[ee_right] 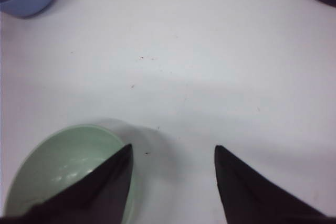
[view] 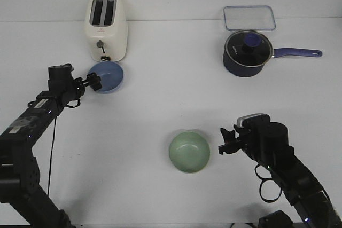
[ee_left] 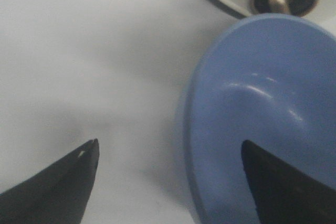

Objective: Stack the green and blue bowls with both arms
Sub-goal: 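Grasp the light blue bowl's rim with the left gripper, then carry the blue bowl over the green bowl and lower it inside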

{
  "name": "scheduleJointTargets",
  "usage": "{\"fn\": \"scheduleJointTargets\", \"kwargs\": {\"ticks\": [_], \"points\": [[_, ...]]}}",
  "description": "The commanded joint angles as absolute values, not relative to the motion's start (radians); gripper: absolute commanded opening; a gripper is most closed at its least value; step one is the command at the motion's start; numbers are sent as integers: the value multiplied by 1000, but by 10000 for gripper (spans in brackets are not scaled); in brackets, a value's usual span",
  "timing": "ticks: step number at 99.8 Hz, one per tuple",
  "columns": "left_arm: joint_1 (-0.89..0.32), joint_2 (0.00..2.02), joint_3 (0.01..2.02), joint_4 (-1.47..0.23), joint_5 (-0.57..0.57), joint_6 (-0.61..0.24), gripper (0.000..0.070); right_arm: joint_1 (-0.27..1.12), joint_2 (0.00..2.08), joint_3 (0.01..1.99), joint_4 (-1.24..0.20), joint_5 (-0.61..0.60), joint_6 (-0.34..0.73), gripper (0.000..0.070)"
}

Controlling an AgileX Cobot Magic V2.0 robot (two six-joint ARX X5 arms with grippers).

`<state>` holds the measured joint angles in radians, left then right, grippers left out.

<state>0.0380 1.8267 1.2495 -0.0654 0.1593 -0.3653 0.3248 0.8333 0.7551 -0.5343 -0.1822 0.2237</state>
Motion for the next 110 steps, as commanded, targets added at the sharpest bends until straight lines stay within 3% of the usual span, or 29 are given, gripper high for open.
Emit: {"fn": "scheduleJointTargets", "kwargs": {"ticks": [1, 12, 33, 62, 86, 110], "points": [[33, 1868, 1289, -76, 163, -352, 396, 327, 840, 767, -525, -182, 212, 319], [31, 1884, 1304, -96, 166, -351, 0, 327, 840, 767, -525, -154, 211, 319], [32, 1835, 1305, -152, 224, -336, 12, 305, 840, 765, -525, -6, 188, 319], [-44, 1531, 1250, -335, 321, -237, 12, 188, 838, 740, -509, -10, 172, 319], [-293, 1268, 1023, -260, 364, -326, 12, 143, 838, 738, -509, -62, 158, 319], [-575, 1319, 977, -166, 338, -383, 12, 144, 838, 738, -509, -84, 155, 319]]}}
